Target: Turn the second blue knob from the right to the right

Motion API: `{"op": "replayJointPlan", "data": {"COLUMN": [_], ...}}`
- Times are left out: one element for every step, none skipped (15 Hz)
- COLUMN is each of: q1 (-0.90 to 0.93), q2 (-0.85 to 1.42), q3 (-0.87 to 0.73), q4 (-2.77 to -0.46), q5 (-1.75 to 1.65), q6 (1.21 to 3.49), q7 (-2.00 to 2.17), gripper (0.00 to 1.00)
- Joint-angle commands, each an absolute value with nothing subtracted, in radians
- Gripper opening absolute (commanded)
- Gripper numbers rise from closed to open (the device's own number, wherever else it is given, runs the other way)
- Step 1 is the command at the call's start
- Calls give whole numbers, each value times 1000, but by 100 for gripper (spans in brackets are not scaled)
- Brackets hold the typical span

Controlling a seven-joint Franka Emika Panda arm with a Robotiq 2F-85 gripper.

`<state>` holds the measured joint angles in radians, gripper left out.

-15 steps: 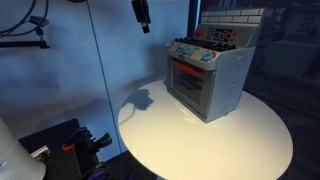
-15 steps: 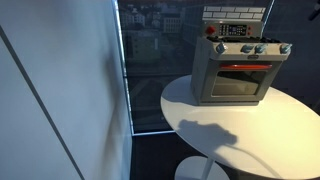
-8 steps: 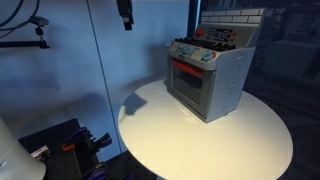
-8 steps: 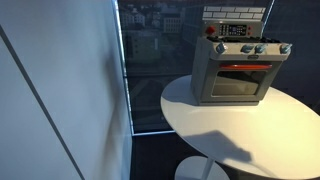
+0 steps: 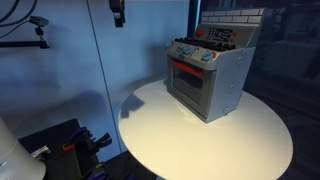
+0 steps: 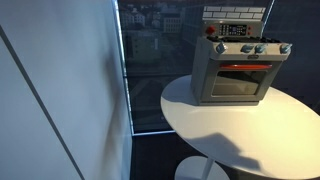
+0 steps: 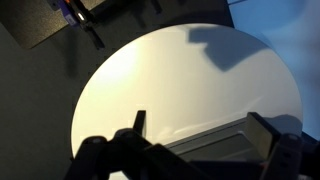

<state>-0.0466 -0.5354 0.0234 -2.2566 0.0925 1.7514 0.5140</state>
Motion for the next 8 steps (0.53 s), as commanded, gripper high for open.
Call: {"op": "replayJointPlan", "data": {"q1": [-73, -76, -76, -77, -78, -78, -78, -78], "q2": [-534, -532, -535, -535, -534, -534, -534, -534], "q3": [35, 34, 41, 41, 41, 41, 41, 41], "q4": [-2223, -2227, -2247, -2247, -2247, -2247, -2247, -2247], "q5": [90, 88, 100, 100, 100, 100, 100, 100], "q6": [1699, 1701, 1728, 1726, 1726, 1726, 1726, 1726], "q7": [482, 478, 497, 496, 496, 495, 495, 495], "gripper": [100, 100, 100, 100, 100, 100, 100, 100]}}
